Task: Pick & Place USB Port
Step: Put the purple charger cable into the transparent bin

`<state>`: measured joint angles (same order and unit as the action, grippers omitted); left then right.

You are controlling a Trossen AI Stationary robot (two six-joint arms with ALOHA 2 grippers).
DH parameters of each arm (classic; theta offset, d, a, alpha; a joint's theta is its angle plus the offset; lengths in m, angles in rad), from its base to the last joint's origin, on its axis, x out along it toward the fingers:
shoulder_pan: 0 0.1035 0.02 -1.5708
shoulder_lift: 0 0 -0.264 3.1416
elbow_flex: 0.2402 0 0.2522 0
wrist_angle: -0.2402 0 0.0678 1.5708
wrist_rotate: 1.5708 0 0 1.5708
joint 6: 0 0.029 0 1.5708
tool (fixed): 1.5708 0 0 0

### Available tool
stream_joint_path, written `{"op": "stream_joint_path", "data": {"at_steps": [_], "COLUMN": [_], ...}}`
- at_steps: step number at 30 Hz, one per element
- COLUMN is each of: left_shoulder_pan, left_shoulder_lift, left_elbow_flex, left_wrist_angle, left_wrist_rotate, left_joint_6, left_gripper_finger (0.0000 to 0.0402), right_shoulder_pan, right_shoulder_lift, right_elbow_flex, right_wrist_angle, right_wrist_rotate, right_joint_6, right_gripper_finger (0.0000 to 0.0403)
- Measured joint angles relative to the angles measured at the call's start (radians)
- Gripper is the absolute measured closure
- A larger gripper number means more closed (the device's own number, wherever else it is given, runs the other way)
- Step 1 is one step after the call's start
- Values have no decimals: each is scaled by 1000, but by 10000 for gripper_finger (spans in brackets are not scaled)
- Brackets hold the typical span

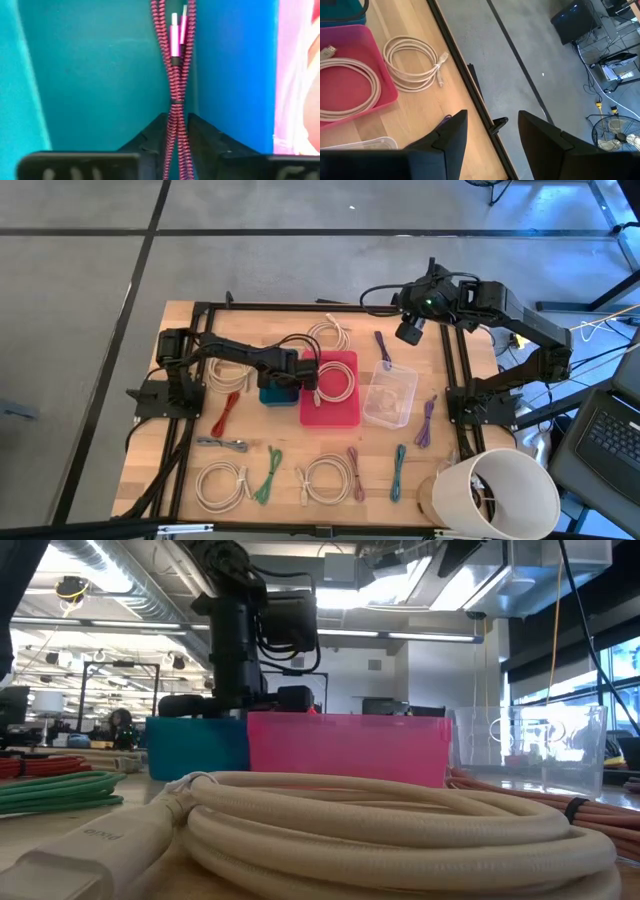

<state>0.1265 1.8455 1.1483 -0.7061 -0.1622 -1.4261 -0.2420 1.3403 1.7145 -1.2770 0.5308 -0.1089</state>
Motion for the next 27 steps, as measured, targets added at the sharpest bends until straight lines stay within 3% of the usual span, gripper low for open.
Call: {"op": "stream_joint_path", "data": {"at_steps": [9,18,21,24,27], "left_shoulder_pan": [-2,-11,-33,-75,-122], "left_shoulder_lift": [-30,-214,-317,-435,-548], "left_elbow_flex": [0,-1,-1,-1,-1], "left_wrist_angle": [-4,-53,-50,-32,-9], "left_wrist_rotate": [29,-11,-124,-330,-549], "left_joint_6": [0,15,52,120,221], "left_gripper_finger": [235,213,217,221,223], "right_shoulder_pan": [0,-7,-30,-60,-81], "right_shoulder_lift": [0,0,0,0,3], "right_elbow_flex": [0,0,0,-8,-50], "right_wrist_angle": [0,1,0,8,16], "right_wrist_rotate": [0,-9,-97,-190,-221], "right_joint_6": [0,57,105,144,197], "right_gripper_finger": [225,225,225,225,225]}}
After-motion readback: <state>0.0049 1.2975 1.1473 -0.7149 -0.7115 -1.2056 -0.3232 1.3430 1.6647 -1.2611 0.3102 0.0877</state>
